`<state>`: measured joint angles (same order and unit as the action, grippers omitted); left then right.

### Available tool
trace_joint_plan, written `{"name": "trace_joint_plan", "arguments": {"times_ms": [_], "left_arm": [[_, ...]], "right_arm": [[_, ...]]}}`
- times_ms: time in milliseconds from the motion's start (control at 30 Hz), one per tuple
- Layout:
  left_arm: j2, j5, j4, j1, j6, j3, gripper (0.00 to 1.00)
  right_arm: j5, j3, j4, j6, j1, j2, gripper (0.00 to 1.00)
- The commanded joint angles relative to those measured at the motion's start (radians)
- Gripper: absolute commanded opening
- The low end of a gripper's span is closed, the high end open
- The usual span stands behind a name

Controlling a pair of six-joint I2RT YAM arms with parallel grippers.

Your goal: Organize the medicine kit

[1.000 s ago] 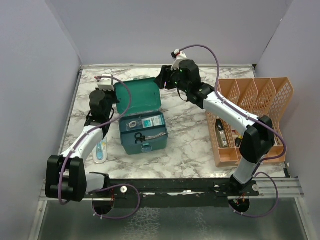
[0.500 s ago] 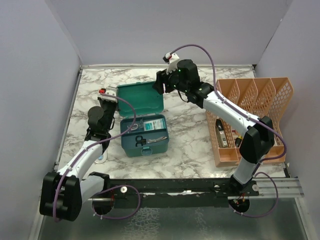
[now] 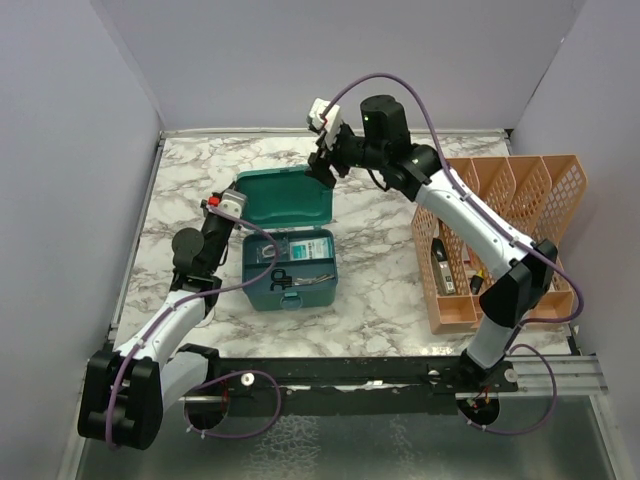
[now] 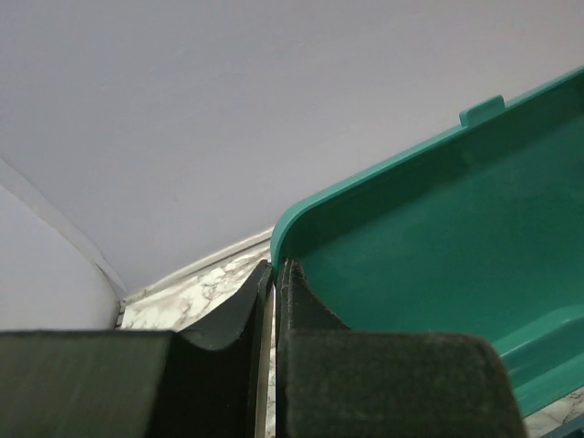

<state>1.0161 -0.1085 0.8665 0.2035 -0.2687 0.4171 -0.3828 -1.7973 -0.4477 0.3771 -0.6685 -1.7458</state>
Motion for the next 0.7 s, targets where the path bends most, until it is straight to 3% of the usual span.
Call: {"name": "trace_joint_plan", "arguments": {"times_ms": [0, 100, 300, 467, 533, 567, 667], "left_arm": [[-0.018, -0.128, 0.065, 0.005, -0.090, -0.017, 0.00], [-0.023, -0.147, 0.075, 0.005, -0.104, -0.021, 0.00], [-0.028, -0.166, 0.078, 0.006, -0.108, -0.024, 0.00], [-0.036, -0.153, 0.078, 0.005, -0.096, -0.025, 0.00], [-0.042, -0.110, 0.077, 0.005, -0.056, -0.021, 0.11], [-0.048, -0.075, 0.075, 0.005, -0.024, -0.020, 0.24], [-0.093, 0.022, 0.016, 0.004, 0.068, -0.005, 0.46]], "right_arm": [[-0.091, -0.118, -0.190, 0.201, -0.008, -0.078, 0.70], [-0.166, -0.232, -0.355, 0.304, -0.008, -0.148, 0.71], [-0.217, -0.439, -0.568, 0.350, -0.007, -0.272, 0.69], [-0.232, -0.456, -0.598, 0.341, -0.008, -0.289, 0.57], [-0.240, -0.456, -0.599, 0.334, -0.007, -0.282, 0.50], [-0.247, -0.455, -0.600, 0.332, -0.007, -0.277, 0.47], [-0.262, -0.452, -0.598, 0.325, -0.008, -0.262, 0.45]]}}
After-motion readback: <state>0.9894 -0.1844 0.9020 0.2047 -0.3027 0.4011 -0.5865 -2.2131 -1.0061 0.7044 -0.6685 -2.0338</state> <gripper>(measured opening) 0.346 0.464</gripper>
